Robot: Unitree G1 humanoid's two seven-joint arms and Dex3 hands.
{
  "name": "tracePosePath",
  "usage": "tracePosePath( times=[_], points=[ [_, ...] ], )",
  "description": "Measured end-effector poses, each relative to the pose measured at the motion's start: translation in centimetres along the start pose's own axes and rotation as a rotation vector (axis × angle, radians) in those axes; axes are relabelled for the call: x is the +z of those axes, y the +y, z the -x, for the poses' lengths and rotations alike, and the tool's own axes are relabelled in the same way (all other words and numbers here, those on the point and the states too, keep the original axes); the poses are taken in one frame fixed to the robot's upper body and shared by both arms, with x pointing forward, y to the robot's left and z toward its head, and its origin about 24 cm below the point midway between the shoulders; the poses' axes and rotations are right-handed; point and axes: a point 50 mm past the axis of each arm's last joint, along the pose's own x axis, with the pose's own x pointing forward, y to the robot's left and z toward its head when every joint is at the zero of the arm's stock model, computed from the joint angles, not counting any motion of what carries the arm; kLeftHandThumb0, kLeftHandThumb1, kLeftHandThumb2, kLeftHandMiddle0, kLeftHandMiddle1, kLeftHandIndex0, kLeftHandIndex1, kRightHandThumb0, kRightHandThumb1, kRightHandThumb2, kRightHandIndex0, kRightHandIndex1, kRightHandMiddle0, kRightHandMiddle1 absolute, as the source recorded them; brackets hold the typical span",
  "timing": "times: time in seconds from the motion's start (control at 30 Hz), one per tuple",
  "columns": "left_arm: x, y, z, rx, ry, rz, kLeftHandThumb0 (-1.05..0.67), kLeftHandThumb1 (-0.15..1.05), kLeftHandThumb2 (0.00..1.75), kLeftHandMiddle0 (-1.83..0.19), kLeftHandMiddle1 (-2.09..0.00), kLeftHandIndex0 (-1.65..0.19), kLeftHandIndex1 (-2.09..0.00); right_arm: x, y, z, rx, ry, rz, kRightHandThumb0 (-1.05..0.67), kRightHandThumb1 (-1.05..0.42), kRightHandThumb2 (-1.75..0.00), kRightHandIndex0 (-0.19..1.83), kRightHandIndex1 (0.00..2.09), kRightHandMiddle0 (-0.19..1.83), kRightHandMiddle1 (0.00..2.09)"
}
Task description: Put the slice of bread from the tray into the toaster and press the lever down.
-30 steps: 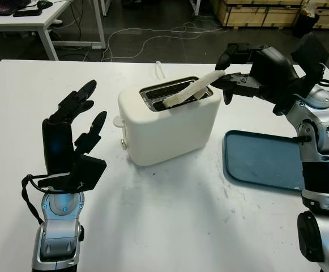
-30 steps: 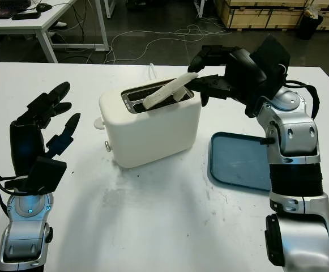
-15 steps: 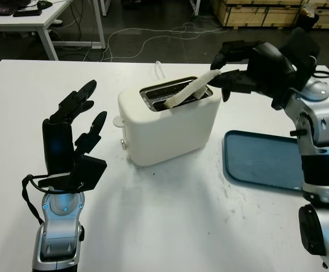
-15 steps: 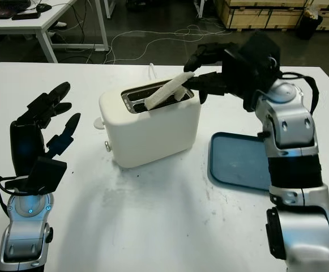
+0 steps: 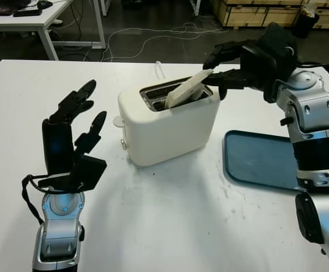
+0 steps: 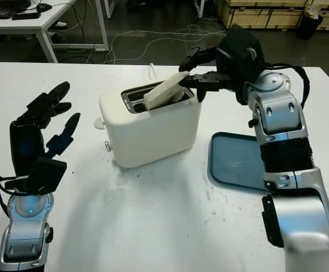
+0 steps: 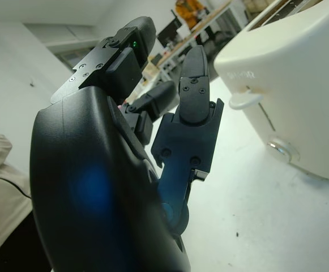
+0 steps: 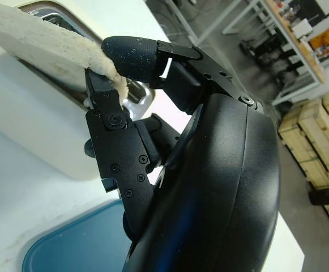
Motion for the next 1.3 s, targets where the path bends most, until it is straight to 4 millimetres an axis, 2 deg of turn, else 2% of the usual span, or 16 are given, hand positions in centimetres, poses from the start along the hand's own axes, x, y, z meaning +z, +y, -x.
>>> tracePosePath(
  times=[0.17,0.27,0.33,0.4,0.43,0.5,0.53,0.6,0.73,0.8,0.97,1.1,1.3],
  points=[
    [0.0,0.0,0.0,0.001,0.0,-0.001,-0.4,0.92,0.2,-0.44,-0.81,-0.68,-0.01,0.2,0.4,-0.3,0.03,0.037,0.052,-0.39,-0.92,-0.16,1.08,1.51,0.92,1.31],
    [0.0,0.0,0.0,0.001,0.0,-0.001,-0.39,0.92,0.21,-0.44,-0.8,-0.68,-0.01,0.3,0.7,-0.8,0.058,0.068,0.091,-0.47,-0.92,-0.14,0.88,1.52,0.82,1.24],
    [0.0,0.0,0.0,0.0,0.0,-0.001,-0.39,0.92,0.21,-0.44,-0.8,-0.68,-0.01,0.8,0.7,-1.0,0.076,0.06,0.173,-0.51,-0.92,-0.11,0.64,1.38,0.68,0.92],
    [0.0,0.0,0.0,0.0,0.0,-0.001,-0.39,0.92,0.21,-0.44,-0.8,-0.68,-0.01,1.3,0.7,-1.2,0.087,0.036,0.302,-0.52,-0.92,-0.08,0.53,1.27,0.69,0.6],
    [0.0,0.0,0.0,0.0,0.0,-0.001,-0.4,0.92,0.21,-0.44,-0.8,-0.68,-0.01,1.6,0.7,-1.3,0.087,0.029,0.376,-0.56,-0.92,-0.08,0.5,1.01,0.69,0.4],
    [0.0,0.0,0.0,0.0,0.0,-0.001,-0.4,0.92,0.21,-0.44,-0.8,-0.69,-0.01,2.1,0.6,-1.4,0.081,0.021,0.535,-0.59,-0.92,-0.07,0.44,0.79,0.68,0.21],
    [0.0,0.0,0.0,0.0,0.001,-0.001,-0.4,0.92,0.2,-0.44,-0.8,-0.68,-0.01,2.3,0.6,-1.5,0.079,0.016,0.594,-0.6,-0.92,-0.06,0.36,0.81,0.67,0.17],
    [0.0,0.0,0.0,0.0,0.001,-0.001,-0.39,0.92,0.2,-0.44,-0.8,-0.68,-0.01,2.5,0.6,-1.8,0.074,0.006,0.683,-0.61,-0.92,-0.05,0.24,0.85,0.67,0.12],
    [0.0,0.0,0.0,0.0,0.001,0.001,-0.4,0.92,0.2,-0.44,-0.79,-0.69,-0.01,2.4,0.5,-2.1,0.04,-0.028,0.84,-0.62,-0.89,0.0,0.11,1.09,0.65,0.05],
    [0.0,0.0,0.0,0.0,-0.002,0.002,-0.41,0.92,0.21,-0.43,-0.79,-0.69,-0.01,2.2,0.6,-2.1,0.023,-0.035,0.922,-0.62,-0.88,0.0,0.12,0.99,0.64,0.03],
    [0.0,0.0,0.1,-0.001,-0.004,0.012,-0.4,0.92,0.22,-0.42,-0.79,-0.69,-0.01,2.3,0.5,-1.8,-0.102,-0.115,1.261,-0.59,-0.9,0.0,0.29,0.6,0.63,0.0],
    [-0.1,0.0,0.2,-0.002,-0.001,0.011,-0.4,0.92,0.21,-0.43,-0.79,-0.69,-0.01,2.4,0.2,-1.3,-0.195,-0.194,1.45,-0.54,-0.9,-0.01,0.34,0.51,0.65,0.01],
    [-0.1,0.0,0.2,-0.001,0.0,0.012,-0.41,0.92,0.21,-0.43,-0.79,-0.69,-0.01,1.6,0.3,0.0,-0.239,-0.311,1.564,-0.48,-0.92,-0.02,0.41,0.4,0.68,0.01]
  ],
)
